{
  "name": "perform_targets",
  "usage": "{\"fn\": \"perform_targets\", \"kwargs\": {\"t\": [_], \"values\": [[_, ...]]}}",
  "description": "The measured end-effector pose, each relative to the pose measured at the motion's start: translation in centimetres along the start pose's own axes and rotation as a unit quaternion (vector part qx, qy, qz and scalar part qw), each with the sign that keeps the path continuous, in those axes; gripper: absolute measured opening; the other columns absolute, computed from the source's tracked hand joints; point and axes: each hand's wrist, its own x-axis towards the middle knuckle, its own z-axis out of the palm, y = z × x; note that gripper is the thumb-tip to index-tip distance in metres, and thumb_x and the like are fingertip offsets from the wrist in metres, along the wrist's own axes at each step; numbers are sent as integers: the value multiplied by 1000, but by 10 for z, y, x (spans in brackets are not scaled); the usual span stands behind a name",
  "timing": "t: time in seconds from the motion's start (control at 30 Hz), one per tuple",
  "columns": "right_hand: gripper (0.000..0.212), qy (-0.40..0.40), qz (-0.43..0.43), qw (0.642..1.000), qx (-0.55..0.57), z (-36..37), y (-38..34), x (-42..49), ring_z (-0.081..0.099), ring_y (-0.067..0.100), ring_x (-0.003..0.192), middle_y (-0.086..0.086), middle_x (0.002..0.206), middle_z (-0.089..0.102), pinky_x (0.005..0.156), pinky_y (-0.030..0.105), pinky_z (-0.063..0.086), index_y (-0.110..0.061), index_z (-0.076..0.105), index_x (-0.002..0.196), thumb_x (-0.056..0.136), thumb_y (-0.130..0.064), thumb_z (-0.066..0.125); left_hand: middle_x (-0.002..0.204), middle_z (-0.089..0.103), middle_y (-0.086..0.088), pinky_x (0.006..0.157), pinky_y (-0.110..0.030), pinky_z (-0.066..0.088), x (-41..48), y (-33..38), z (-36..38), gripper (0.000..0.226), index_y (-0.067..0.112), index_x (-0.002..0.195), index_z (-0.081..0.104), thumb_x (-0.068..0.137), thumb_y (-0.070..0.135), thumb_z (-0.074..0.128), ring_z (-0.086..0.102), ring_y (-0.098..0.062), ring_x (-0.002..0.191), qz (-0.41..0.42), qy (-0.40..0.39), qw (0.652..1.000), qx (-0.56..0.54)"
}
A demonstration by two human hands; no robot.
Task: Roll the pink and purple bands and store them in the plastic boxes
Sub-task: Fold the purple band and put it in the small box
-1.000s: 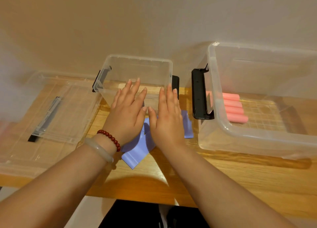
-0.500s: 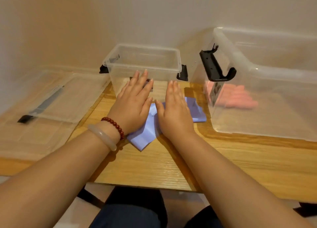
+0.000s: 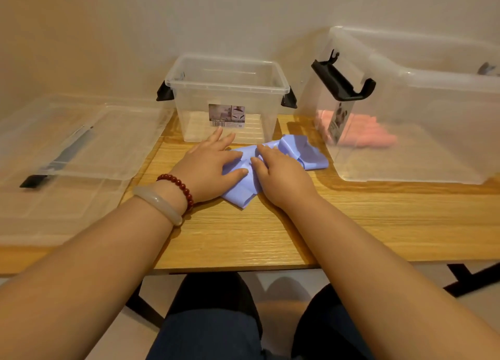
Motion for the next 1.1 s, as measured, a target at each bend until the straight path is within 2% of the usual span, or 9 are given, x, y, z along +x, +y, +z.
{"fn": "perform_targets", "kwargs": {"t": [0.17, 0.3, 0.47, 0.57, 0.67, 0.77, 0.83, 0.97, 1.1], "values": [[46, 15, 6, 998, 67, -2, 2, 0, 35, 21, 138, 5, 130, 60, 92, 30, 34, -15, 46, 143, 105, -40, 37, 158, 25, 0, 119, -44, 18, 2, -7, 2, 36, 25, 127, 63, 95, 40, 54, 4, -15, 149, 13, 31, 999, -31], [40, 27, 9, 995, 100, -1, 7, 2, 32, 21, 140, 7, 124, 63, 95, 30, 35, -15, 45, 144, 105, -25, 40, 153, 36, -2, 118, -44, 21, 4, -10, 5, 25, 22, 117, 70, 95, 26, 57, 13, -15, 148, 17, 61, 996, -57], [46, 18, -37, 991, 131, -4, 6, -2, 58, 20, 102, 7, 118, 67, 89, 32, 44, -30, 39, 148, 104, -18, 38, 149, 44, 0, 116, -33, 22, 4, -7, 5, 28, 19, 115, 70, 97, 31, 53, 20, -13, 146, 15, 79, 993, -83], [41, 78, -32, 979, 183, -4, 10, -2, 59, 17, 94, 2, 113, 68, 75, 25, 43, -28, 46, 144, 104, -20, 40, 142, 52, -2, 111, -31, 30, 2, -5, 6, 32, 18, 113, 72, 96, 38, 53, 35, -14, 140, 24, 58, 994, -86], [40, 135, 12, 974, 183, -4, 17, 0, 61, 22, 99, 6, 116, 69, 75, 29, 43, -19, 55, 137, 100, -11, 42, 106, 71, -4, 86, -37, 49, -1, -7, 7, 37, 18, 96, 75, 92, 41, 47, 62, -21, 102, 9, 82, 993, -81], [42, 108, -15, 993, 43, -4, 16, 2, 46, 27, 130, 6, 142, 54, 103, 37, 37, -16, 55, 138, 96, -14, 52, 73, 64, -2, 62, -35, 45, -3, -6, 5, 42, 14, 83, 71, 85, 42, 40, 57, -22, 71, -1, 118, 992, -49], [36, 63, -28, 997, -33, -2, 14, 3, 41, 27, 135, 5, 146, 49, 108, 40, 30, -17, 59, 133, 97, -23, 55, 73, 62, 0, 59, -33, 41, -5, -5, 4, 35, 14, 84, 69, 88, 39, 45, 56, -21, 71, -6, 141, 989, -40], [20, 87, -53, 995, 3, -1, 12, 2, 59, 27, 113, 6, 115, 70, 95, 35, 39, -12, 72, 109, 95, -18, 59, 87, 64, 0, 63, -30, 38, -7, -3, 2, 15, 18, 97, 61, 91, 30, 56, 57, -22, 80, 3, 162, 985, -53], [29, 100, -59, 987, 110, -8, 6, -4, 57, 20, 116, 4, 124, 67, 84, 17, 35, -15, 66, 125, 99, -15, 53, 127, 60, 2, 85, -29, 45, -6, -2, 0, 45, 25, 137, 48, 94, 34, 56, 56, -19, 110, 29, 91, 995, -37]]}}
